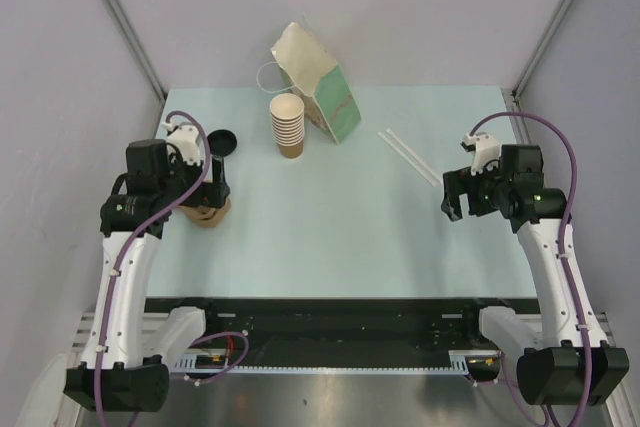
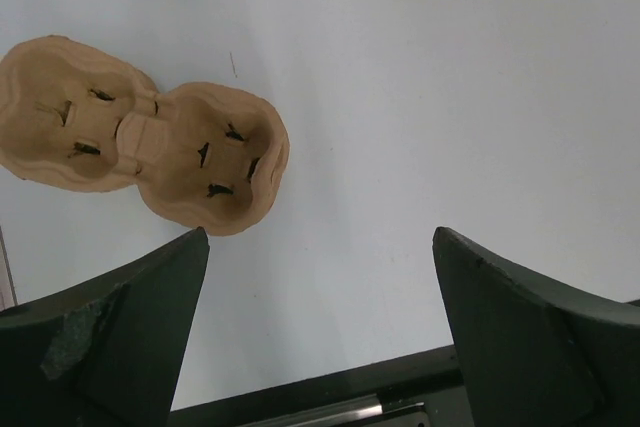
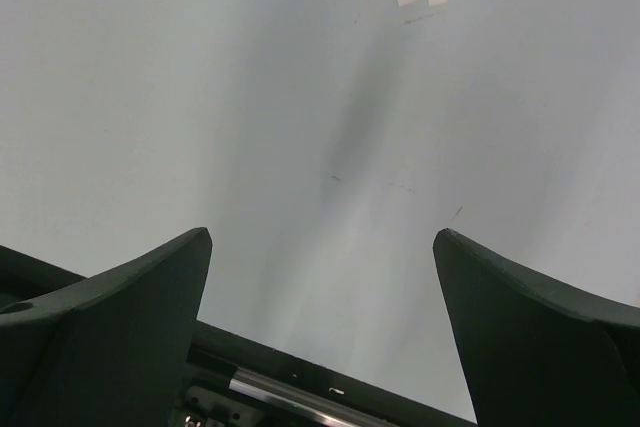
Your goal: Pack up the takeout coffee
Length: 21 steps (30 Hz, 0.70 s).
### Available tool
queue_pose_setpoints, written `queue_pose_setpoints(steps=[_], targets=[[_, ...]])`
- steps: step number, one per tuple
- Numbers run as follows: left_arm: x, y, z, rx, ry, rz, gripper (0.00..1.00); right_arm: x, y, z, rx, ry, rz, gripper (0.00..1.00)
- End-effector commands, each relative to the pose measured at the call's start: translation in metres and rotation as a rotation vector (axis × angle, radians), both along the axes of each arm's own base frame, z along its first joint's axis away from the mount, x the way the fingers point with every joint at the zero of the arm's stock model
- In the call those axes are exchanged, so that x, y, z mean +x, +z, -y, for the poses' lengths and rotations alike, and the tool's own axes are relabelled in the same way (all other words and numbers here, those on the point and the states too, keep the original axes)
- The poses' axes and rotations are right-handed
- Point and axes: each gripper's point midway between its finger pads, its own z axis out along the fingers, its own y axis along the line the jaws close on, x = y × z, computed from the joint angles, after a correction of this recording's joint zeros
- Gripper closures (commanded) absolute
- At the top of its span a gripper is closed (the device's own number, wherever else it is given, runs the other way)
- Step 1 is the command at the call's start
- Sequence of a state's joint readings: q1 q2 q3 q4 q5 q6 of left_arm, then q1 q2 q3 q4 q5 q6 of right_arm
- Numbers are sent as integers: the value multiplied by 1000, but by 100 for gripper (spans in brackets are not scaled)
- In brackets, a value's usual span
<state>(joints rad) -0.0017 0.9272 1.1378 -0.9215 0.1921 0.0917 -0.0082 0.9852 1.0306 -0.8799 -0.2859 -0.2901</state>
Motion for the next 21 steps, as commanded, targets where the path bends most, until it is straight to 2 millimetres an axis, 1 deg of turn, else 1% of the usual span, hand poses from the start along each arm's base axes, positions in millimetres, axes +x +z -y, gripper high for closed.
queue_pose_setpoints(steps=[1,4,5,7,9,10,11,12,13,14,15,16,17,19,20,21], targets=[[16,23,-5,-19,68,107,0,1,14,-6,24,17,33,0],[27,32,0,-52,68,126,1,2,15,-7,34,15,33,0],[31,36,3,-89,80,131,1,3,15,-8,38,15,36,0],[44,40,9,-127,72,144,0,4,15,-9,45,12,33,1],[56,50,13,-179,96,174,0,4,15,-10,50,14,31,0],[62,49,16,-202,89,172,1,4,14,-10,53,11,28,0],[70,59,18,-235,103,207,2,5,14,-10,55,9,27,0],[75,62,19,-253,114,220,5,5,13,-11,60,11,19,0],[81,65,19,-266,123,232,10,5,13,-11,64,7,17,0],[89,74,23,-297,128,267,13,6,12,-12,71,7,16,0],[95,77,25,-311,132,281,17,7,12,-12,74,4,15,0],[102,77,26,-332,157,282,26,8,10,-13,79,-2,6,0],[110,84,29,-350,155,315,29,8,10,-20,81,24,4,1],[120,88,34,-374,165,333,35,9,9,-21,85,24,-1,0],[130,86,43,-379,149,332,36,9,8,-21,86,23,-3,0],[135,86,47,-385,145,334,38,9,8,-21,83,21,-3,0]])
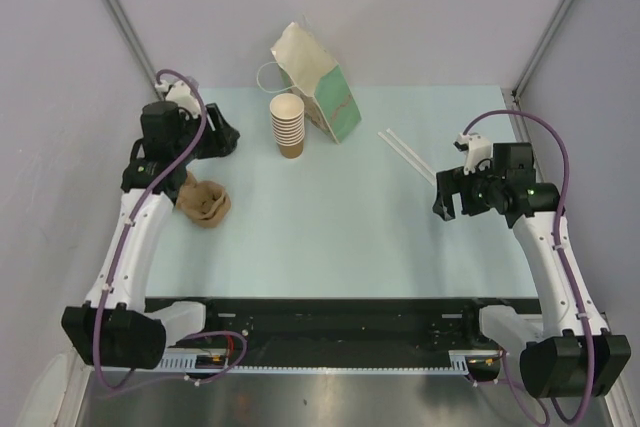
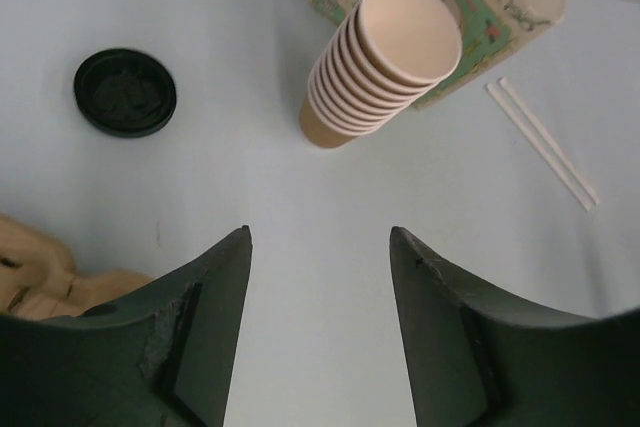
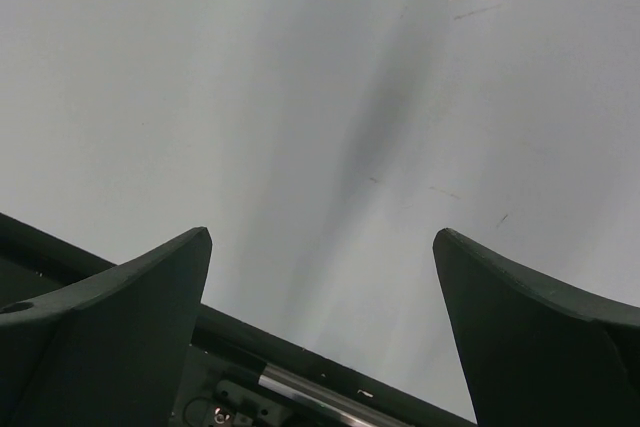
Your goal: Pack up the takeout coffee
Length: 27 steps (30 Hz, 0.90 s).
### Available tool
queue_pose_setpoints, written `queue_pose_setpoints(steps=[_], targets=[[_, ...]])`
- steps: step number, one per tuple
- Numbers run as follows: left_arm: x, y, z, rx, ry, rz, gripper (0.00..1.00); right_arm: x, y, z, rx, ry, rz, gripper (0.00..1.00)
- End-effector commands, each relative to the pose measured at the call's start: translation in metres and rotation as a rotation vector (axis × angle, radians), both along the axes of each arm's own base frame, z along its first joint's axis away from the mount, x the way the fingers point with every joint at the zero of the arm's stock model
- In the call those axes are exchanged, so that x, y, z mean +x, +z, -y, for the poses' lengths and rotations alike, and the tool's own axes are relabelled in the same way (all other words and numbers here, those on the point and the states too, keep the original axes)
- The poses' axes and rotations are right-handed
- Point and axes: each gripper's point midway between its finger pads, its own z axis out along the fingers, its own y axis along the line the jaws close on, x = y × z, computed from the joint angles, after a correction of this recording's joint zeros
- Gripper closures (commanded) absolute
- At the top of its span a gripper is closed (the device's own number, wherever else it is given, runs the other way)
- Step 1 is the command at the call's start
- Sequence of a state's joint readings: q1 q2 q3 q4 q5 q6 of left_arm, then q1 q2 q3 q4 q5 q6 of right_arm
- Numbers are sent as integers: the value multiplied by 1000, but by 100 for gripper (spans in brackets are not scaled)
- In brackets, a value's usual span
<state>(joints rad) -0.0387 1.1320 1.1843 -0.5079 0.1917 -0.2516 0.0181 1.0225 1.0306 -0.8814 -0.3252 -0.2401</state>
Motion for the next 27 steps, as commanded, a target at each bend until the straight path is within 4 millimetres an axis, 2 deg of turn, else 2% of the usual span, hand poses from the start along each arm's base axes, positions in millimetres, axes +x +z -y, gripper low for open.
queue_pose_setpoints(steps=[1,3,5,6,8,9,11,20,27], targets=[[39,47,25,-103,7,158,39,10,13,-5,18,1,43,0],[53,39,37,-124,-9,145,40,11,12,-3,9,-5,39,0],[63,41,46,-170,-17,153,41,12,10,-3,6,-3,31,0],[71,32,49,-181,-14,137,42,12,10,-3,6,-7,30,0],[79,36,58,-209,-24,151,43,12,8,-2,5,-8,23,0],[85,29,62,-210,-26,138,44,13,7,-2,4,-7,20,0],[93,30,71,-212,-37,145,44,14,6,-2,3,-9,18,0],[125,-4,83,-241,-16,70,52,16,2,-1,1,-13,4,0],[139,-13,86,-253,0,52,56,18,0,-1,2,-18,-5,0]])
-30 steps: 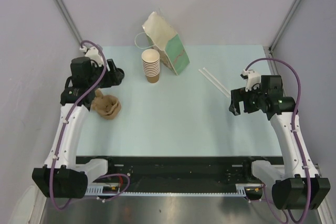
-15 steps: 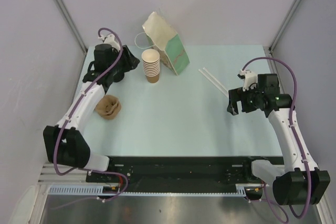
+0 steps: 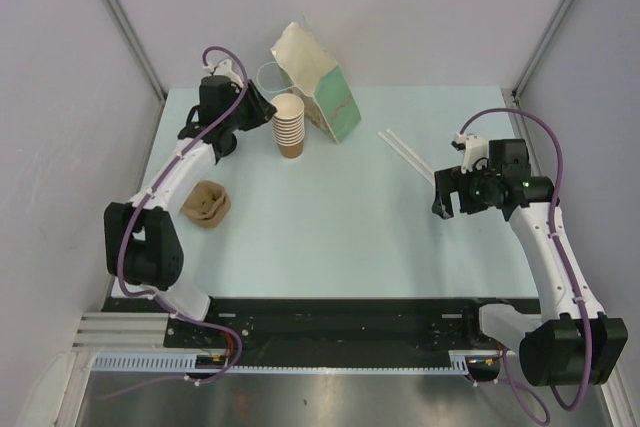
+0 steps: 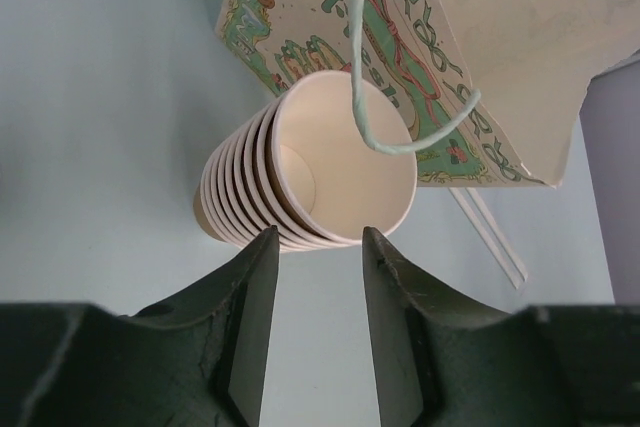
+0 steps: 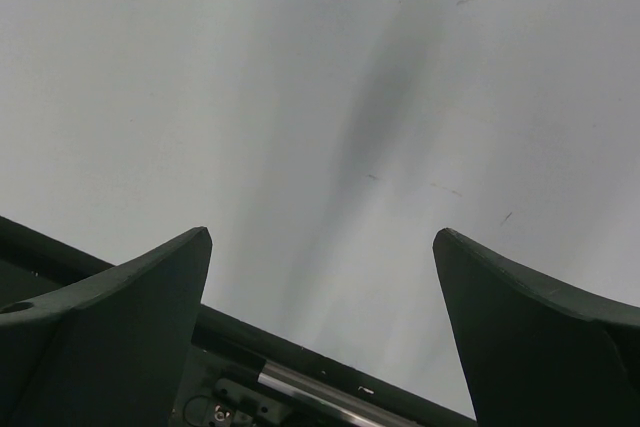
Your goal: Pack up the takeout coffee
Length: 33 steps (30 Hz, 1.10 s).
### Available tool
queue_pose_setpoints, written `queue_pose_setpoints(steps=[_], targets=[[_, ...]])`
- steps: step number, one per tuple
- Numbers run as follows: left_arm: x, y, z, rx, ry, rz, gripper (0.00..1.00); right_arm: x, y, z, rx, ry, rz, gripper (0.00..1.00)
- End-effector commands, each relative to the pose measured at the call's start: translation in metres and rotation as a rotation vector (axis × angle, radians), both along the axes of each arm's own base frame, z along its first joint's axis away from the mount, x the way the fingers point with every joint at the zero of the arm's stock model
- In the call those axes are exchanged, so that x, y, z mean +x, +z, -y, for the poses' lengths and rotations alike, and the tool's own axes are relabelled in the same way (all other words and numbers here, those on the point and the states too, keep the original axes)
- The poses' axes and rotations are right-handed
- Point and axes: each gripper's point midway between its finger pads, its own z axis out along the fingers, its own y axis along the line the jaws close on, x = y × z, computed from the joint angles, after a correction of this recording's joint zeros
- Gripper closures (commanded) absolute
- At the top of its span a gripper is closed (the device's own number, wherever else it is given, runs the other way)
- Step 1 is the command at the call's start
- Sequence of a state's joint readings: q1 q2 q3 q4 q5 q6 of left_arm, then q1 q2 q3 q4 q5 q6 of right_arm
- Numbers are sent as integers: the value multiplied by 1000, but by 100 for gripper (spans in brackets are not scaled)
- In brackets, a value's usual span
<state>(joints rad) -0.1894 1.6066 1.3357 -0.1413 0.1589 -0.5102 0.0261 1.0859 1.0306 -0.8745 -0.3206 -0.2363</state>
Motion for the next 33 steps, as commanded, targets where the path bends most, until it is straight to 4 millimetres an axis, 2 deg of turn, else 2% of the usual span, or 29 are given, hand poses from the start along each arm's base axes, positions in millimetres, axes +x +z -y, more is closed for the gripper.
queue_pose_setpoints(steps=[1,6,18,25,29,33], targets=[[18,30,4,-40,23,79,57,13,14,0,3,-18,55,0],[26,18,5,-38,29,55,61,13,11,1,5,-24,41,0],[39,8,8,-42,34,29,68,14,10,2,10,-31,32,0],[38,7,8,-43,34,10,82,14,10,3,10,-36,34,0],[34,16,8,-59,35,15,94,14,11,2,11,-35,36,1],[29,23,7,-67,37,14,100,14,11,3,14,-40,37,0]])
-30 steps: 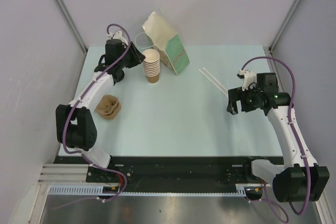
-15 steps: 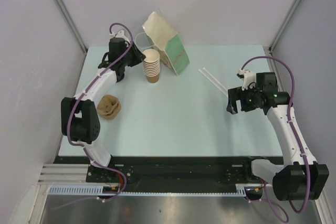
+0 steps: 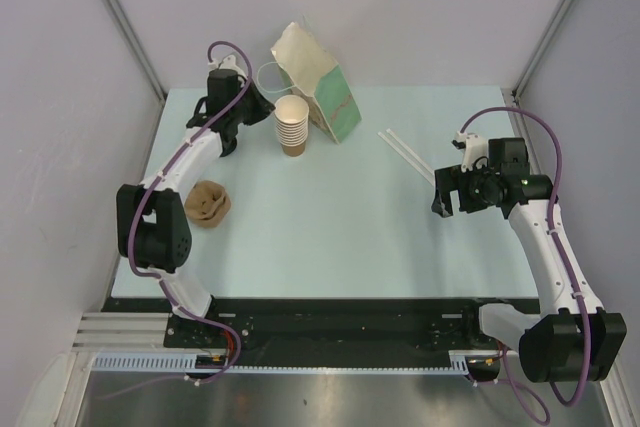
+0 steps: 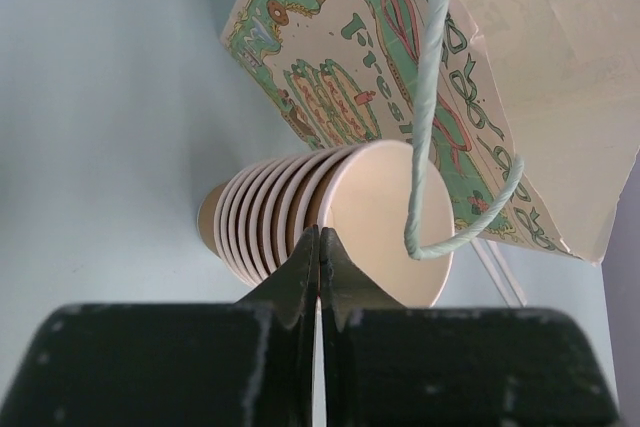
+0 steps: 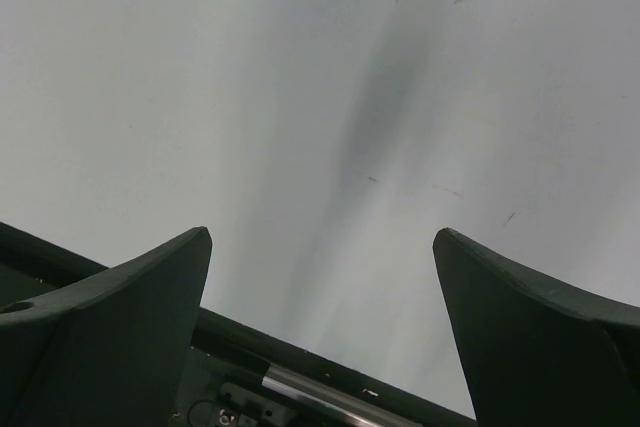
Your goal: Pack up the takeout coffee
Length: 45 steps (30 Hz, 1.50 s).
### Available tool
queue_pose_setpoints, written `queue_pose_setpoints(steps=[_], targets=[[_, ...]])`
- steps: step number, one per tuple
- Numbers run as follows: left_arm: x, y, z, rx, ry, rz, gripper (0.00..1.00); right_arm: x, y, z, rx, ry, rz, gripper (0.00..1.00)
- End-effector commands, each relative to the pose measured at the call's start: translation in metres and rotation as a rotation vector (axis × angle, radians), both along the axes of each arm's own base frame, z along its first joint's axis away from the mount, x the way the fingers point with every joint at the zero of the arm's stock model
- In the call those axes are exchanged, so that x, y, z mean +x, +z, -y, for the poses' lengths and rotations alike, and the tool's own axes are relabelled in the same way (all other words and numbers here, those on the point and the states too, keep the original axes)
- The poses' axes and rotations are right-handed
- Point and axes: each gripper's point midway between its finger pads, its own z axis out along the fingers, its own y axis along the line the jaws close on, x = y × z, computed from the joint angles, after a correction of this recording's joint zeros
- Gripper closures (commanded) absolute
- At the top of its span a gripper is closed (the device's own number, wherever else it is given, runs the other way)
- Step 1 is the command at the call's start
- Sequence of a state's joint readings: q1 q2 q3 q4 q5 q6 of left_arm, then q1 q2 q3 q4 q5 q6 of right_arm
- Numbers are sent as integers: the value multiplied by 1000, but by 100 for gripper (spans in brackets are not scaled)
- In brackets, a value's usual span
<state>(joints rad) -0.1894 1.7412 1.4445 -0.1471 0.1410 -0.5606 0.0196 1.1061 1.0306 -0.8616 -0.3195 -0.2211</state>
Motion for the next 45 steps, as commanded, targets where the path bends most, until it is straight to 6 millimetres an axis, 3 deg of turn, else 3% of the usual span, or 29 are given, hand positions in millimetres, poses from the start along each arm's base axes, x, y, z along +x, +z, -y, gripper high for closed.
queue_pose_setpoints(steps=[1,6,12,17,19,20,21,23,45], targets=[[-3,40,3,-38,2,61,100,10,15,1,7,-20,50,0],[-6,48,2,-47,5,71,100,10,15,0,8,-18,50,0],[-5,38,-1,-35,20,36,100,11,16,1,6,-25,54,0],[-7,42,-2,-56,28,39,100,11,14,1,9,-22,49,0],[-5,43,-6,-52,46,36,90,12,15,1,11,-24,51,0],[-4,42,-7,-53,55,36,77,12,15,1,12,-25,51,0],[-4,45,-9,-56,61,40,71,12,15,1,12,-24,51,0],[-2,43,-9,-52,60,36,66,11,14,1,12,-25,49,0],[17,20,-4,48,62,5,69,11,13,3,10,-31,43,0]])
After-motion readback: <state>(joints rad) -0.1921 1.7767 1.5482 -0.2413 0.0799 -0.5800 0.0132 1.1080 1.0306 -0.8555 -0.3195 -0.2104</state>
